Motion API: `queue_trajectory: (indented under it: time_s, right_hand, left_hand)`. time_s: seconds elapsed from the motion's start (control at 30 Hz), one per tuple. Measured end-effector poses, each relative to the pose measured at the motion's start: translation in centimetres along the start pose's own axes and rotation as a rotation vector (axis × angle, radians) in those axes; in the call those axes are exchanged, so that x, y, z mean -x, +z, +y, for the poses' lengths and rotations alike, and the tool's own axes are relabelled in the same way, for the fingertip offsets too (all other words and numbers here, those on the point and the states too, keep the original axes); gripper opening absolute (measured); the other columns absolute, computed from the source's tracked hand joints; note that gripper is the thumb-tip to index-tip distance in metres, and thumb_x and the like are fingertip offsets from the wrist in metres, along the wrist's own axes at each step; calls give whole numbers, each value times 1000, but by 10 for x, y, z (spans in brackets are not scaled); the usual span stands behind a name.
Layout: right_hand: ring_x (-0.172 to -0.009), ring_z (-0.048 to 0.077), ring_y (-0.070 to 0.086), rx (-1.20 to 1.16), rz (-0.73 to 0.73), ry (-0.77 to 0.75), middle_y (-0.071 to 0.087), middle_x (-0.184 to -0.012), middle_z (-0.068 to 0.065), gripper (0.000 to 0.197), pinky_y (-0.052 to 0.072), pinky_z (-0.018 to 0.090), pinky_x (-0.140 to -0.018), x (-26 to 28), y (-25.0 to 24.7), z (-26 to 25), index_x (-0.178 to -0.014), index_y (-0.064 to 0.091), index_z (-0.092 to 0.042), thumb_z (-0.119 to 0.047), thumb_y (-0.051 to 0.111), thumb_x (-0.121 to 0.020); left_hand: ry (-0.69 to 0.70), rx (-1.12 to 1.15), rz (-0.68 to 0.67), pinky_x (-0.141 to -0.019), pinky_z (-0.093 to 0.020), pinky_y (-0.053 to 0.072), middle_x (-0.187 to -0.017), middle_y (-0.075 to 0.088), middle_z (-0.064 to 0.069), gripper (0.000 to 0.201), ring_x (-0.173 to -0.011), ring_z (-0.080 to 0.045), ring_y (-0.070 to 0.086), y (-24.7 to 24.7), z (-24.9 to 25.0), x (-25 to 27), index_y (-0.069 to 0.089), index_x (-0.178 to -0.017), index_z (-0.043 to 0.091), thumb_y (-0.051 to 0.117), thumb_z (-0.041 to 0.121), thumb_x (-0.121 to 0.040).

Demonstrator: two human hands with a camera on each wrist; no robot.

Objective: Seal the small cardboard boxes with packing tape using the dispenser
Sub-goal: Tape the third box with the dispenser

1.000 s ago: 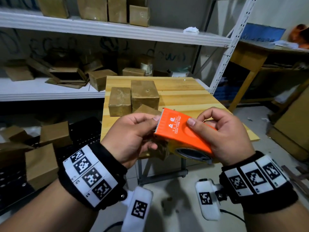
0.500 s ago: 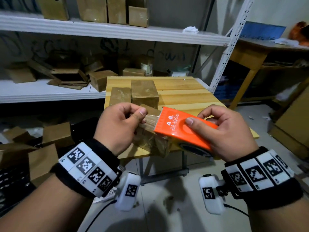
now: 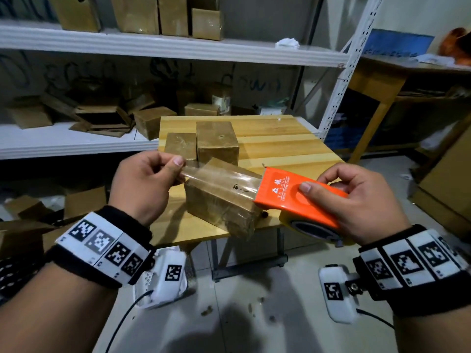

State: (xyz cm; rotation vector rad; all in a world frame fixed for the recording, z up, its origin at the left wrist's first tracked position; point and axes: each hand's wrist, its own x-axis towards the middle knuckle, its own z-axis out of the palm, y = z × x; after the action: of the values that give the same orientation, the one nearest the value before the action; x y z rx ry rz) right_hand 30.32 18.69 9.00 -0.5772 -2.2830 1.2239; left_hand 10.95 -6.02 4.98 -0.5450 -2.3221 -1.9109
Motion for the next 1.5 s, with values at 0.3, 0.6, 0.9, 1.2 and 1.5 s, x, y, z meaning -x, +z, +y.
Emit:
queue_trajectory:
  time_s: [0.3, 0.6, 0.9, 1.2, 1.5]
  right_hand:
    - [-53, 15, 74, 45, -24, 49, 79, -69, -3, 50, 49, 22, -37, 0, -7, 11, -85, 69, -17, -62, 77, -63]
    - [-58, 24, 77, 25, -33, 102, 79, -68, 7, 41, 61, 38, -60, -13, -2, 16, -86, 68, -9, -48, 81, -81]
    - [-56, 20, 76, 60, -30, 137, 79, -66, 4, 45, 60, 34, -59, -16, -3, 22, -85, 68, -8, -51, 81, -81]
    - [-55, 17, 76, 105, -60, 186, 79, -67, 1, 45, 57, 32, -57, -18, 0, 28, -85, 68, -11, -53, 81, -82]
    - [-56, 15, 76, 204, -72, 228, 79, -69, 2, 47, 62, 36, -61, -20, 9, 34, -82, 67, -14, -60, 79, -82]
  left_hand:
    - [-57, -132, -62, -57, -16, 57, -89, 76, -12, 18, -68, -18, 74, -3, 10, -27, 74, -96, 9, 65, 23, -103]
    - [-90, -264, -162, -61, -27, 55, -86, 76, -8, 21, -68, -16, 70, -3, 26, -64, 75, -95, 10, 66, 28, -102]
    - [-117, -320, -183, -72, -35, 60, -86, 76, -9, 20, -79, -26, 73, 1, 10, -77, 75, -95, 9, 67, 26, -101]
    - [-218, -396, -191, -55, -22, 54, -82, 76, -12, 26, -69, -21, 72, 4, -10, -83, 74, -91, 4, 67, 26, -102]
    - [-403, -316, -255, -65, -36, 63, -85, 77, -24, 26, -63, -25, 71, 22, -35, -75, 74, -96, 0, 67, 25, -102]
